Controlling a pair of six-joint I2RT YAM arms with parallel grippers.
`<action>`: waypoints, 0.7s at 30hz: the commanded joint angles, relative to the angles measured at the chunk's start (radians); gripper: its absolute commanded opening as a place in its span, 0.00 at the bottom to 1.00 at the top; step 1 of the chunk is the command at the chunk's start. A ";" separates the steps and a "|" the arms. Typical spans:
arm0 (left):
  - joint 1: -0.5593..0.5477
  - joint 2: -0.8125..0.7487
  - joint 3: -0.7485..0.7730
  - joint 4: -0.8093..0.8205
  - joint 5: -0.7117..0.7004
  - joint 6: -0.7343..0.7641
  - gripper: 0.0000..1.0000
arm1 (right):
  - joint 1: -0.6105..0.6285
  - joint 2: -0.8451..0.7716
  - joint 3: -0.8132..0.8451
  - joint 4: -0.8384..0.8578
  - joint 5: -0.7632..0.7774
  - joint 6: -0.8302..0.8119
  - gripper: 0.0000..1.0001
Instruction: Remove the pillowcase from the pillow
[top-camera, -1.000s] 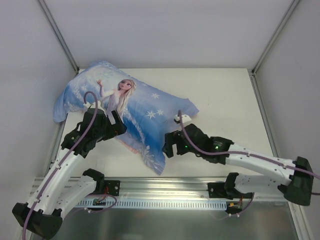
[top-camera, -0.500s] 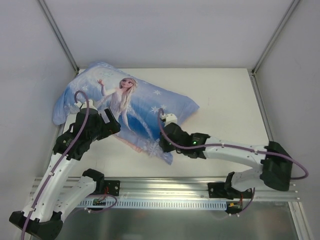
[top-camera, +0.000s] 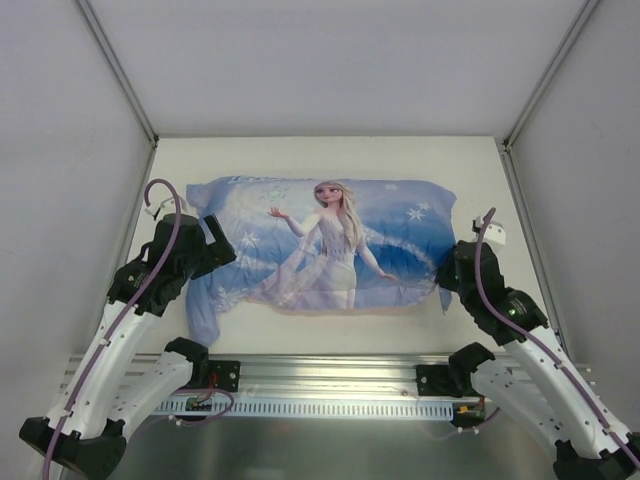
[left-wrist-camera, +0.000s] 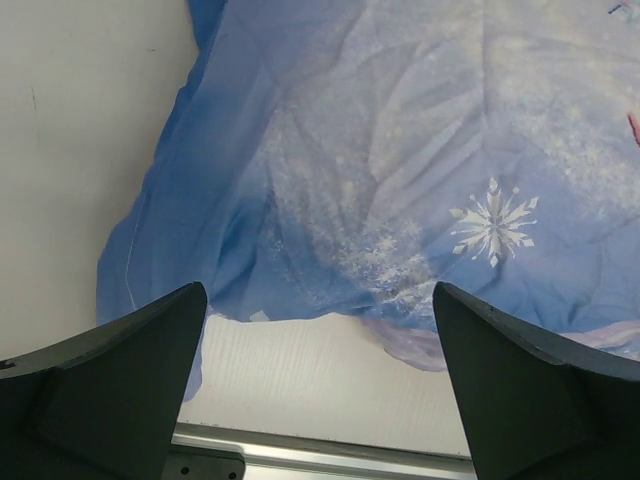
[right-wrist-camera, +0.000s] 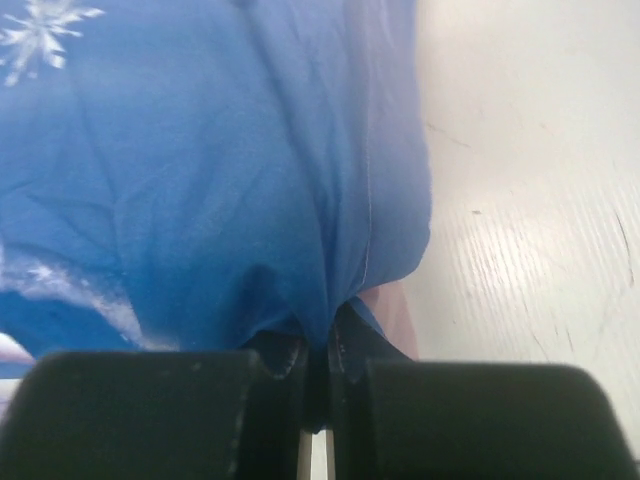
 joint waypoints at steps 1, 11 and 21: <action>0.011 0.002 -0.017 -0.010 -0.044 -0.022 0.99 | -0.022 -0.005 -0.007 -0.034 -0.018 0.004 0.01; 0.027 -0.056 -0.138 -0.094 -0.047 -0.110 0.99 | -0.141 0.016 0.033 -0.042 -0.039 -0.052 0.01; 0.028 0.156 -0.275 -0.047 -0.138 -0.380 0.37 | -0.238 0.098 0.041 -0.006 -0.194 -0.070 0.01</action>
